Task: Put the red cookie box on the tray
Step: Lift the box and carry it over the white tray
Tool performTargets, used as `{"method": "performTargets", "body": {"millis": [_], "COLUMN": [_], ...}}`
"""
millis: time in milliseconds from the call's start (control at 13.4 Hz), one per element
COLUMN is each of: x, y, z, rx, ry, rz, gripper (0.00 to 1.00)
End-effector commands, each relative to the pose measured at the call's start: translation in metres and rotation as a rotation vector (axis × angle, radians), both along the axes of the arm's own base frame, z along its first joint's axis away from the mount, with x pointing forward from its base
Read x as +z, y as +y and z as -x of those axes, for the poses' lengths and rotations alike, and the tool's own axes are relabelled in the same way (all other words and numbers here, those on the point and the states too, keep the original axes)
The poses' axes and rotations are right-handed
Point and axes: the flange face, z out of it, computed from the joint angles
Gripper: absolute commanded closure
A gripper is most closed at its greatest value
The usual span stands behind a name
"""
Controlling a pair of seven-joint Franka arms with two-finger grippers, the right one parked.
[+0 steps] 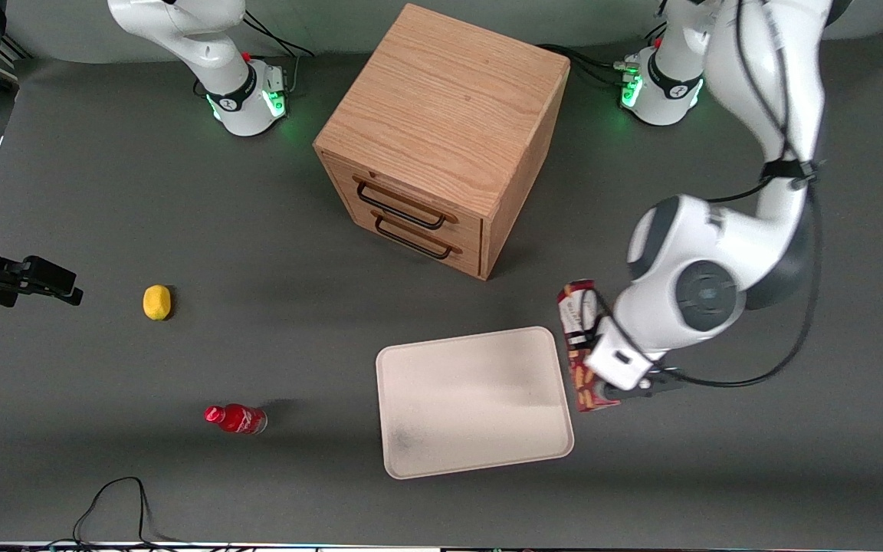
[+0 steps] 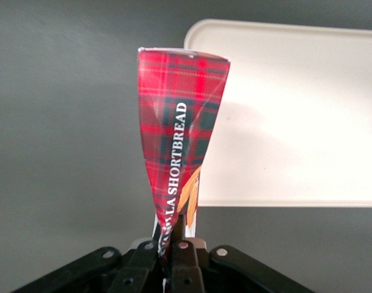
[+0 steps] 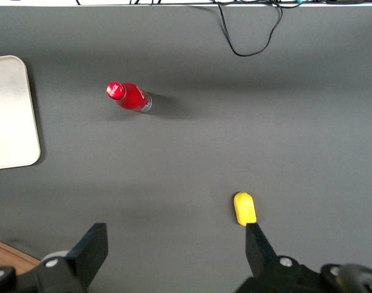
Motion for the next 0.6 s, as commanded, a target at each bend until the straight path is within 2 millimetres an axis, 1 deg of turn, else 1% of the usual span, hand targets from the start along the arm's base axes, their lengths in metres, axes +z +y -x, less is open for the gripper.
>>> {"method": "performTargets", "body": {"millis": [0, 74, 149, 223, 298, 372, 521], "x": [-0.040, -0.064, -0.083, -0.095, -0.102, -0.107, -0.109], "y": [-0.034, -0.040, -0.045, -0.041, -0.040, -0.034, -0.033], "z": [-0.015, -0.018, -0.020, -0.025, -0.026, -0.029, -0.029], "rx": [0.019, 0.017, 0.014, 0.018, 0.014, 0.020, 0.022], "ry": [-0.063, -0.081, -0.103, -0.121, -0.125, -0.128, -0.134], "rz": [-0.026, -0.016, -0.009, -0.015, -0.025, -0.038, -0.037], "gripper": [1.00, 1.00, 1.00, 1.00, 1.00, 1.00, 1.00]}}
